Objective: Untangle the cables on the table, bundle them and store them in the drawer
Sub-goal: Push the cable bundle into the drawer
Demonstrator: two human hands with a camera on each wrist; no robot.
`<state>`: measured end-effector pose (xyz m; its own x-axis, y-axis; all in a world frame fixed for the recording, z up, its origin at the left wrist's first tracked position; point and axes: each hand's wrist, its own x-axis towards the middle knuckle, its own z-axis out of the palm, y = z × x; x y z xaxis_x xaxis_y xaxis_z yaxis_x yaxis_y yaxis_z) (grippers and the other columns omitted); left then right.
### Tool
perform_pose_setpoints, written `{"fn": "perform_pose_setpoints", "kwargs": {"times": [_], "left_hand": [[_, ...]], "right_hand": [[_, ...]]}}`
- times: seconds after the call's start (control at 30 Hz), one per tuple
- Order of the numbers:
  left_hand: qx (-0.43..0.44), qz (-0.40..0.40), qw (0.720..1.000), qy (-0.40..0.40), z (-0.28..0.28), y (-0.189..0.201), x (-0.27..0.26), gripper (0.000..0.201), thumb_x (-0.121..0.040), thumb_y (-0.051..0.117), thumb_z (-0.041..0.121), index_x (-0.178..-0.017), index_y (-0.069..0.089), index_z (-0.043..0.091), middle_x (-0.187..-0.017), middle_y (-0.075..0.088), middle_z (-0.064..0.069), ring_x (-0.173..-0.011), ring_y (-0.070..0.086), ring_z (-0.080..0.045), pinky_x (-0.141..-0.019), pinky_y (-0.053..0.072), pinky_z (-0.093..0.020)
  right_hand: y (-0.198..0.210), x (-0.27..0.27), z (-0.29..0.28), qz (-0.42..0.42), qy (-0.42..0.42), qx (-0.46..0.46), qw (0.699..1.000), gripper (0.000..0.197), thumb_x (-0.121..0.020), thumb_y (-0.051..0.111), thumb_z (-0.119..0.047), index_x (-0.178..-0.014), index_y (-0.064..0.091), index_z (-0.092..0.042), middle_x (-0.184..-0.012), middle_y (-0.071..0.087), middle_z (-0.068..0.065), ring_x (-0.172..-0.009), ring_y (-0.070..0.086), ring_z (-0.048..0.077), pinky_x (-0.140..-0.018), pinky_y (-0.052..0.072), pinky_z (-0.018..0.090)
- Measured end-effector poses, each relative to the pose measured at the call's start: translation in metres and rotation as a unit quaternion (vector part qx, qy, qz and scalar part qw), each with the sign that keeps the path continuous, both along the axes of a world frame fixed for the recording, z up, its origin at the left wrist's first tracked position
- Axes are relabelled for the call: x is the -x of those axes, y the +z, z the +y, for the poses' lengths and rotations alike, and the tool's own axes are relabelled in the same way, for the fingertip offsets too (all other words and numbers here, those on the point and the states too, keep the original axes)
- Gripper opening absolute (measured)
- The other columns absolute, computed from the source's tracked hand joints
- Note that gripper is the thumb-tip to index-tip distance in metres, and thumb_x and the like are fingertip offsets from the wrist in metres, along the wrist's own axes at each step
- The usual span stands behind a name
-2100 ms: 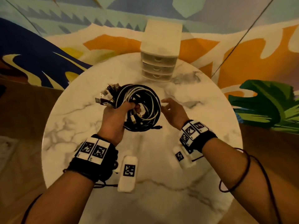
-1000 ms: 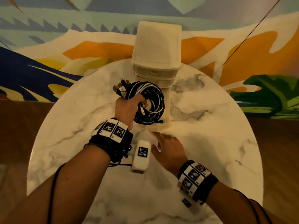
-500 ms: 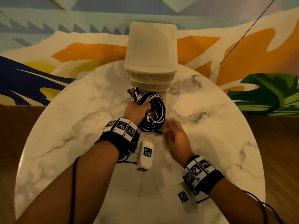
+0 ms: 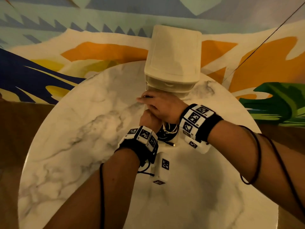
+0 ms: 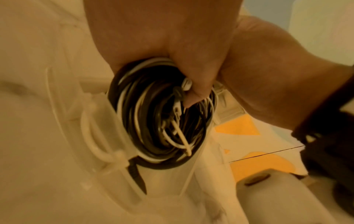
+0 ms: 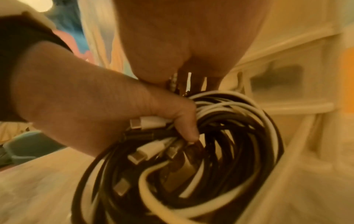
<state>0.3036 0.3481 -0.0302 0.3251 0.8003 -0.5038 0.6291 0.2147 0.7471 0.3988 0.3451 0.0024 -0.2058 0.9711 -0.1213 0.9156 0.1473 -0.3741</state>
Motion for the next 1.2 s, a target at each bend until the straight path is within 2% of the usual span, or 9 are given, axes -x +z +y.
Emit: {"fn": "perform_pose_setpoints", "kwargs": {"times": [0.1,0.3,0.43,0.53,0.67,0.8,1.03,1.13,1.2], "left_hand": [[-0.037,0.021,0.999,-0.003,-0.001,-0.002,0.002,0.037,-0.095,0.046,0.015,-0.13,0.048,0.004,-0.123,0.059,-0.016,-0.11,0.058,-0.03,-0.089,0.046,-0.033],[-0.085,-0.067,0.993,0.052,-0.022,0.003,0.008,0.038,-0.089,0.054,0.029,-0.121,0.042,0.012,-0.111,0.064,-0.013,-0.097,0.061,-0.034,-0.069,0.042,-0.031],[-0.111,-0.095,0.987,0.071,-0.033,-0.004,0.012,0.042,-0.09,0.049,0.037,-0.124,0.037,0.017,-0.113,0.063,-0.012,-0.095,0.062,-0.032,-0.076,0.051,-0.044],[-0.148,-0.081,0.984,0.061,-0.032,-0.01,0.01,0.041,-0.094,0.045,0.03,-0.131,0.036,0.015,-0.118,0.062,-0.013,-0.097,0.061,-0.032,-0.075,0.049,-0.039],[-0.225,-0.033,0.973,-0.03,-0.029,-0.021,0.008,0.053,-0.095,0.047,0.018,-0.144,0.029,0.004,-0.143,0.043,-0.015,-0.126,0.046,-0.028,-0.105,0.035,-0.031],[-0.239,0.041,0.964,-0.11,-0.022,-0.028,0.006,0.056,-0.094,0.046,0.019,-0.143,0.027,0.001,-0.141,0.042,-0.016,-0.12,0.049,-0.03,-0.097,0.034,-0.027],[-0.231,-0.03,0.972,-0.031,-0.031,-0.03,0.009,0.057,-0.094,0.048,0.023,-0.144,0.024,0.008,-0.14,0.045,-0.011,-0.12,0.049,-0.022,-0.094,0.04,-0.025],[-0.312,0.002,0.944,-0.109,-0.033,-0.034,0.014,0.065,-0.091,0.051,0.014,-0.145,0.019,-0.002,-0.136,0.039,-0.019,-0.116,0.045,-0.023,-0.096,0.041,-0.022],[-0.372,0.042,0.914,-0.158,-0.04,-0.034,0.016,0.069,-0.088,0.057,0.011,-0.142,0.019,-0.008,-0.137,0.038,-0.03,-0.123,0.044,-0.038,-0.104,0.04,-0.036]], "right_hand": [[0.002,0.001,0.006,-0.025,-0.027,0.003,0.999,0.052,-0.095,0.044,-0.025,-0.145,0.028,-0.025,-0.128,0.055,0.004,-0.109,0.055,0.024,-0.087,0.046,0.035],[-0.011,0.01,0.015,-0.104,-0.057,0.011,0.993,0.029,-0.097,0.042,-0.025,-0.122,0.052,-0.014,-0.121,0.057,0.004,-0.11,0.053,0.021,-0.09,0.044,0.033],[-0.016,0.016,0.012,-0.167,-0.061,0.017,0.984,0.022,-0.095,0.044,-0.018,-0.112,0.057,-0.011,-0.118,0.054,0.006,-0.106,0.054,0.025,-0.084,0.046,0.037],[-0.01,0.017,0.008,-0.221,-0.045,-0.001,0.974,0.027,-0.096,0.039,-0.019,-0.11,0.059,-0.01,-0.121,0.048,0.007,-0.11,0.05,0.026,-0.087,0.041,0.035],[-0.004,0.01,-0.019,-0.166,-0.028,-0.001,0.986,0.043,-0.093,0.034,-0.028,-0.123,0.055,-0.006,-0.133,0.049,0.008,-0.123,0.044,0.028,-0.093,0.039,0.041],[-0.01,0.007,-0.047,-0.103,-0.06,-0.01,0.993,0.048,-0.097,0.029,-0.031,-0.137,0.045,-0.009,-0.147,0.042,0.006,-0.137,0.033,0.024,-0.112,0.027,0.04],[-0.022,0.009,-0.03,-0.075,-0.092,0.015,0.993,0.041,-0.098,0.036,-0.023,-0.136,0.047,-0.013,-0.144,0.045,0.003,-0.132,0.041,0.022,-0.11,0.029,0.04],[-0.026,0.008,-0.029,-0.054,-0.103,-0.006,0.993,0.041,-0.097,0.039,-0.02,-0.136,0.045,-0.013,-0.143,0.045,0.004,-0.13,0.043,0.022,-0.11,0.03,0.037],[-0.03,0.003,-0.029,-0.04,-0.123,0.012,0.992,0.047,-0.096,0.039,-0.019,-0.143,0.036,-0.013,-0.147,0.039,0.004,-0.133,0.039,0.021,-0.112,0.028,0.034]]}}
